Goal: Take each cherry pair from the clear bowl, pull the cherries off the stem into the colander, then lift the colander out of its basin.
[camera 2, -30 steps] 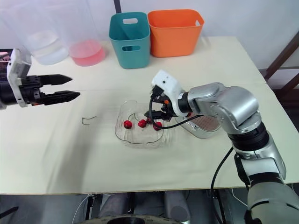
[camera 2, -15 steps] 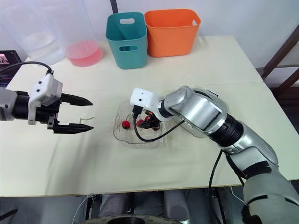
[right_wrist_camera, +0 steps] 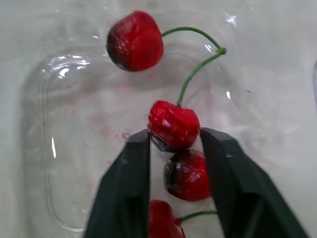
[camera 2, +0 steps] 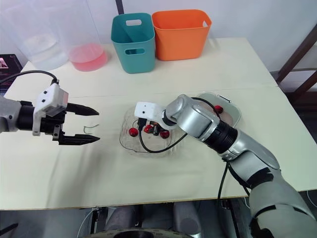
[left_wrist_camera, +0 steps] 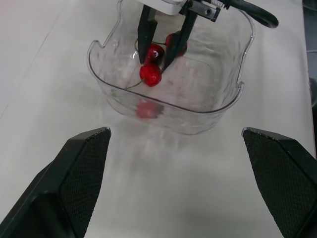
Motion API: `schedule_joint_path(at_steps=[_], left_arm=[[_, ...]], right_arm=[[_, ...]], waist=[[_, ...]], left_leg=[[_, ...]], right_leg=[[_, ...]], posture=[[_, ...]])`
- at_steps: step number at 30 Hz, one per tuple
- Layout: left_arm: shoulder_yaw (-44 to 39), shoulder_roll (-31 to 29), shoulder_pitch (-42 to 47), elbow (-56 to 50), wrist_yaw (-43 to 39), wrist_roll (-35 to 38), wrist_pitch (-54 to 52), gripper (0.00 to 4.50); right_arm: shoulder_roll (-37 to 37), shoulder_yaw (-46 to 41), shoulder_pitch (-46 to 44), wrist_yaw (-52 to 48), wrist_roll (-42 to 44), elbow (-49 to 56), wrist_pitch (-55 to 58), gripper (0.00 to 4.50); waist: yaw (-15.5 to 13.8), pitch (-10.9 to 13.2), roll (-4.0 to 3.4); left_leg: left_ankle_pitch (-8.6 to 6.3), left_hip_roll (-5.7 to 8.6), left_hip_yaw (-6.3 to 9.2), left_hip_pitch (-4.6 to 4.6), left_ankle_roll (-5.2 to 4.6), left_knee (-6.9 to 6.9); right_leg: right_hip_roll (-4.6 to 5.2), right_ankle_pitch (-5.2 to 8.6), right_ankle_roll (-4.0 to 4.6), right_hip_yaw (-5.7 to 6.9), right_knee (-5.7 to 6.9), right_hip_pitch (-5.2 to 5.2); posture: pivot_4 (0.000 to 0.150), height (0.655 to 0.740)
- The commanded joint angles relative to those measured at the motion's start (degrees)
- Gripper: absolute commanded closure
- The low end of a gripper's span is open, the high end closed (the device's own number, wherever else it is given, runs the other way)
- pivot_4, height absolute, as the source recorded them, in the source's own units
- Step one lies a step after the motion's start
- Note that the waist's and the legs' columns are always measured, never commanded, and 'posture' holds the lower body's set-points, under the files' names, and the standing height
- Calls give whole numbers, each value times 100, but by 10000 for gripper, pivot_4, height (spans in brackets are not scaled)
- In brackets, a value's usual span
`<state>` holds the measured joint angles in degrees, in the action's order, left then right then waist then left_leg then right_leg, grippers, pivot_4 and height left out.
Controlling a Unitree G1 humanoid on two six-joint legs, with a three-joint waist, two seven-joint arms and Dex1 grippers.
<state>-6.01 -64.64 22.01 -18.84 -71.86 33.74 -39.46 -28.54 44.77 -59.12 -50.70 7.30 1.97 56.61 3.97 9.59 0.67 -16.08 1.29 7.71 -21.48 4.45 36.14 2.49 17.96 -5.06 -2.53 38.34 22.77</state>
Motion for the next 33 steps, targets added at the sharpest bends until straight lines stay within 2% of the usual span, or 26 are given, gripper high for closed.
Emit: schedule_joint_path(at_steps=[1, 15, 18, 22, 32, 33], left_arm=[[-95, 18, 12, -123, 75, 24, 41, 0], [-53, 193, 81, -102, 230, 25, 43, 0], [-67, 202, 60, -109, 245, 24, 44, 0], [-48, 234, 63, -64, 260, 7, 60, 0], [-4, 356, 145, 9, 316, 5, 56, 0], [-2, 372, 156, 11, 329, 10, 55, 0]], right_arm=[[101, -13, -61, -110, -151, 23, -9, 28179], [483, -2, 48, -325, -421, -327, -92, 28179], [440, -2, 72, -408, -490, -229, -127, 20320], [500, -147, 60, -410, -514, -194, -13, 381], [621, -155, 7, -389, -621, -466, -54, 381], [634, -140, 5, -387, -644, -495, -72, 2711]], waist=[[0, 0, 0], [6, 0, 0], [1, 0, 0], [4, 0, 0], [1, 0, 0], [1, 0, 0]], left_leg=[[0, 0, 0, 0, 0, 0], [0, 0, 0, 9, 0, 1], [0, 0, 1, 9, 0, 2], [0, 1, 1, 4, 0, 1], [0, 1, 1, 5, 1, 2], [0, 1, 1, 5, 1, 2]], right_leg=[[0, 0, 0, 0, 0, 0], [-1, 0, 0, -1, 9, -2], [-1, 0, 0, -1, 9, -3], [2, 0, 0, -1, 8, 0], [4, 0, 0, -1, 8, -1], [3, 0, 0, -1, 8, -1]], posture=[[1500, 7400], [1500, 7400], [1500, 7400], [1500, 7400], [1500, 7400], [1500, 7400]])
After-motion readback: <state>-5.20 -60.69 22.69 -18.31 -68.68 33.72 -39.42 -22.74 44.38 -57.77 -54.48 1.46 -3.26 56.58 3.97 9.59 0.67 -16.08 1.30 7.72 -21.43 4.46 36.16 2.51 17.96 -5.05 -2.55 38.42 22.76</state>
